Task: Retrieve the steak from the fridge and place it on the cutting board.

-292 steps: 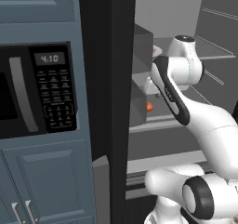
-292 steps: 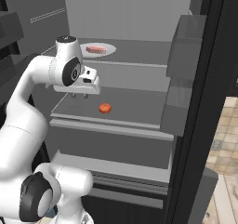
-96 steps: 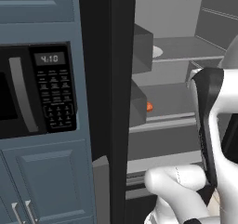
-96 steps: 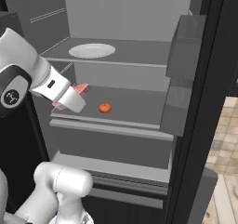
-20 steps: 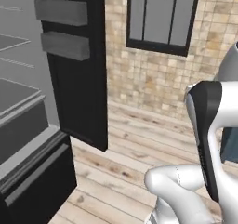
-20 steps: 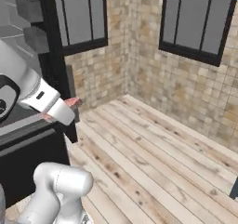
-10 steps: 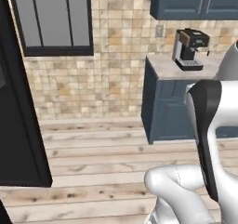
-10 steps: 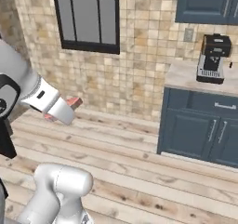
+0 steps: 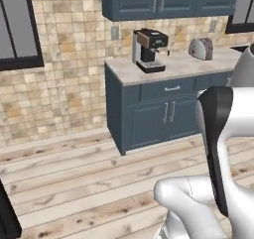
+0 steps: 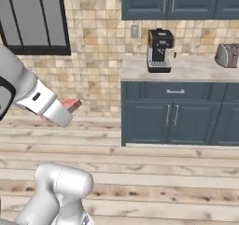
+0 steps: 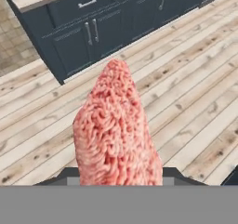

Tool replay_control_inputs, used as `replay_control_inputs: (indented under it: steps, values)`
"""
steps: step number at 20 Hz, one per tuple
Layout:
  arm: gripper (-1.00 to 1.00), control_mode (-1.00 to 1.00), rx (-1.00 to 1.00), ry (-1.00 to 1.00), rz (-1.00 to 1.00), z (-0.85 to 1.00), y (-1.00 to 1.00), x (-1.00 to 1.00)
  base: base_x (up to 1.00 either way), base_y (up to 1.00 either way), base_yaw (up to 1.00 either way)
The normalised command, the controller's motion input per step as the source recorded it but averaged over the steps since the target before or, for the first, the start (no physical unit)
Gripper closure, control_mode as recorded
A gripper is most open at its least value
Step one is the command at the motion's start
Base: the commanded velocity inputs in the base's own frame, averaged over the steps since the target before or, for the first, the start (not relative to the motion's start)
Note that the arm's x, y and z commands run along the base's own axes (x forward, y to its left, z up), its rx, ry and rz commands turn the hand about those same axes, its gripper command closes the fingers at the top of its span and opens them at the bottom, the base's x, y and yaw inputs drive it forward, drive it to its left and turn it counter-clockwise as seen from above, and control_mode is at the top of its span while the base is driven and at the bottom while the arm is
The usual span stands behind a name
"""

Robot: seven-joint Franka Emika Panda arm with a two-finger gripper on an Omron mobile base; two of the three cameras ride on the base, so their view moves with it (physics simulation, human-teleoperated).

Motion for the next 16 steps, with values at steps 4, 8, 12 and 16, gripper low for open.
replay_control_inputs:
  steps: [4,8,12,16]
  values:
    - [1.00,1.00,0.00,0.00,0.00,0.00,0.00,0.00,0.14,-0.35,-0.34]
    - [1.00,1.00,0.00,0.00,0.00,0.00,0.00,0.00,0.38,-0.39,-0.33]
    - [1.00,1.00,0.00,0.00,0.00,0.00,0.00,0.00,0.48,-0.26,-0.37]
    - [1.00,1.00,0.00,0.00,0.00,0.00,0.00,0.00,0.61,-0.19,-0.39]
